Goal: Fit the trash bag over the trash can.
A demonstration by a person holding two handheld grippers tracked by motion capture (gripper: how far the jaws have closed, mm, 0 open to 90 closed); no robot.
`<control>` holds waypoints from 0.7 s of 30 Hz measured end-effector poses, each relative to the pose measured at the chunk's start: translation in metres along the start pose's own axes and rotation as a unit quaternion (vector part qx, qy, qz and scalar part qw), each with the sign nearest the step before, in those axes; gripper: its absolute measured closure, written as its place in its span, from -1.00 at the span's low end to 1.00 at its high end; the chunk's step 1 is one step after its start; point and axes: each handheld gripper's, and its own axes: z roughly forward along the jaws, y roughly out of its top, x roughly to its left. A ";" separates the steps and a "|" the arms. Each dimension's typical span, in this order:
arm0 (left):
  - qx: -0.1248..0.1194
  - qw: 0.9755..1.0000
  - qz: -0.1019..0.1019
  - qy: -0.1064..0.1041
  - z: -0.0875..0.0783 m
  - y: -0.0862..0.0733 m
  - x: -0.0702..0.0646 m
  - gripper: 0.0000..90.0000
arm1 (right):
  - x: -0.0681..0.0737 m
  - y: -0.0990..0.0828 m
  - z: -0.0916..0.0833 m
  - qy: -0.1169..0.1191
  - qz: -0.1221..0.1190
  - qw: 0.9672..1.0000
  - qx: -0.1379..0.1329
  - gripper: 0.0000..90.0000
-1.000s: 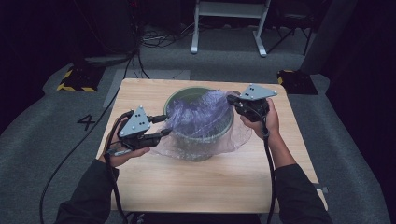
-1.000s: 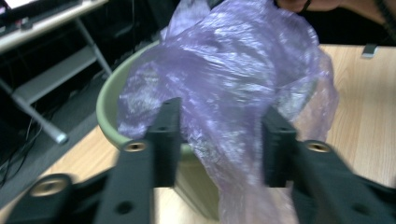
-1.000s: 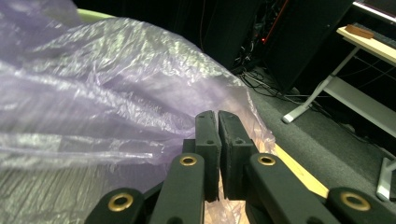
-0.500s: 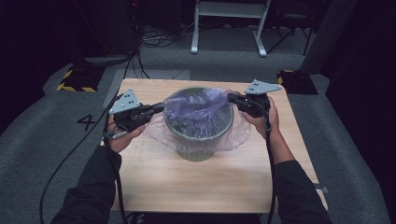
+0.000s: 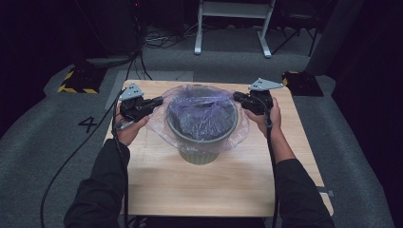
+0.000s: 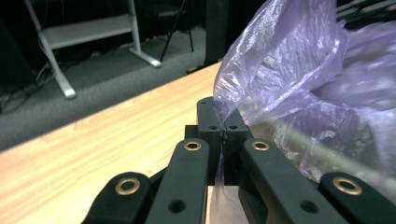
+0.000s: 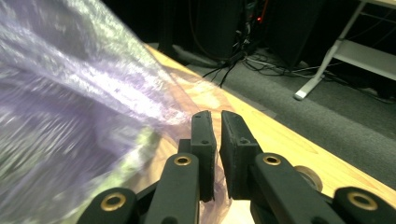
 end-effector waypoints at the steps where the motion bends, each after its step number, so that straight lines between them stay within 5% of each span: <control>1: 0.005 1.000 -0.005 0.001 0.003 -0.002 0.002 0.99 | -0.001 0.000 0.001 -0.001 0.005 1.000 -0.001 0.88; 6: 0.022 0.999 -0.023 -0.004 0.015 -0.011 0.008 0.99 | -0.004 -0.004 0.011 -0.009 0.010 1.000 0.019 0.91; 13: 0.042 0.998 -0.033 -0.015 0.032 -0.024 0.010 0.99 | -0.018 -0.020 0.029 0.029 0.088 0.996 0.016 1.00; 21: 0.068 0.996 -0.046 -0.024 0.049 -0.041 0.011 0.99 | -0.023 -0.038 0.037 0.048 0.123 0.991 0.015 1.00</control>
